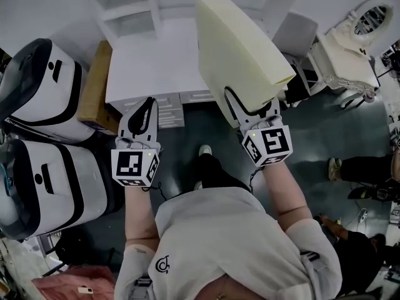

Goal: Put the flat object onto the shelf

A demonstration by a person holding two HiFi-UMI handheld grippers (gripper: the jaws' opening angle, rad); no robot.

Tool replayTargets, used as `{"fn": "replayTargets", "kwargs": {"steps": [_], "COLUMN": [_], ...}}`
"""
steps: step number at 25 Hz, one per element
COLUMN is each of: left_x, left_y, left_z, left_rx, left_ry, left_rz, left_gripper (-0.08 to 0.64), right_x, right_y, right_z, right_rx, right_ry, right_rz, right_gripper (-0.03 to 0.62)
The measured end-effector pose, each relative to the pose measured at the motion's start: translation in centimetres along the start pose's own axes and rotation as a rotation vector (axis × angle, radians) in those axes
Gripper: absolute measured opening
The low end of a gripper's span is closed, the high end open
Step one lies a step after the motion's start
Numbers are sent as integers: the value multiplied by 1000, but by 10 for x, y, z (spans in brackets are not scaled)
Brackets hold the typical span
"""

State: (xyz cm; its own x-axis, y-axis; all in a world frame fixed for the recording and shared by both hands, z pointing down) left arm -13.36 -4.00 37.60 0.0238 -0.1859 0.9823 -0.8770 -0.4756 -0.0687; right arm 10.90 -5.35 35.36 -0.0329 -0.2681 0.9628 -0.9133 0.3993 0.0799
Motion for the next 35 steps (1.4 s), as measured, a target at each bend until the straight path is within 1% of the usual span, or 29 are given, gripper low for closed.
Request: {"fn": "replayTargets", "kwargs": {"steps": [3,10,13,18,22,27,31,35], "left_x": [0,-8,-14,-7,-3,-10,-18,-29], "left_y": [11,42,57,71,86,102,117,141], "left_z": [25,94,128,178,208,228,232,232], "left_rx": [-5,-23,-34,-15,16,56,104,114], "left_ry": [-8,-33,-57,-63,-68,-102,-108,-129], "left_rz": [20,65,80,99,102,81,87,103], "left_gripper": [34,34,34,34,34,34,34,34], "right_x": [5,11,15,20,11,-11,-26,-32], "right_y": [-14,-52,-69,-100,-114,-112,-102,-93], "right_z": [29,103,133,169,196,227,249,272], "right_rx": [-18,-49,-61,-53,-31,-4,23,-5], "right_ry": [-14,-50,-66,-81,-83,-52,-19,45], "right_rz": [-14,-3,-8,-78,-189,-391,-559,-698], "right_gripper": [295,295,295,295,295,295,296,298]}}
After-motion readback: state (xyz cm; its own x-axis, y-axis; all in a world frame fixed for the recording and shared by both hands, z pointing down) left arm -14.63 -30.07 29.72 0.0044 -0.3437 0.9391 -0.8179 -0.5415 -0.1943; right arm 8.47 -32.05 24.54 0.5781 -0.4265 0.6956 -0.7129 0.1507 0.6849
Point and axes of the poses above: the fingertips, and each gripper's own axes: z forward along the fingers, y to its left, x out of its underside, the point moved 3 cm from there along -z, backward along the fingers, and after that the axes turned 11 degrees about -y, right-handed, at the moved point
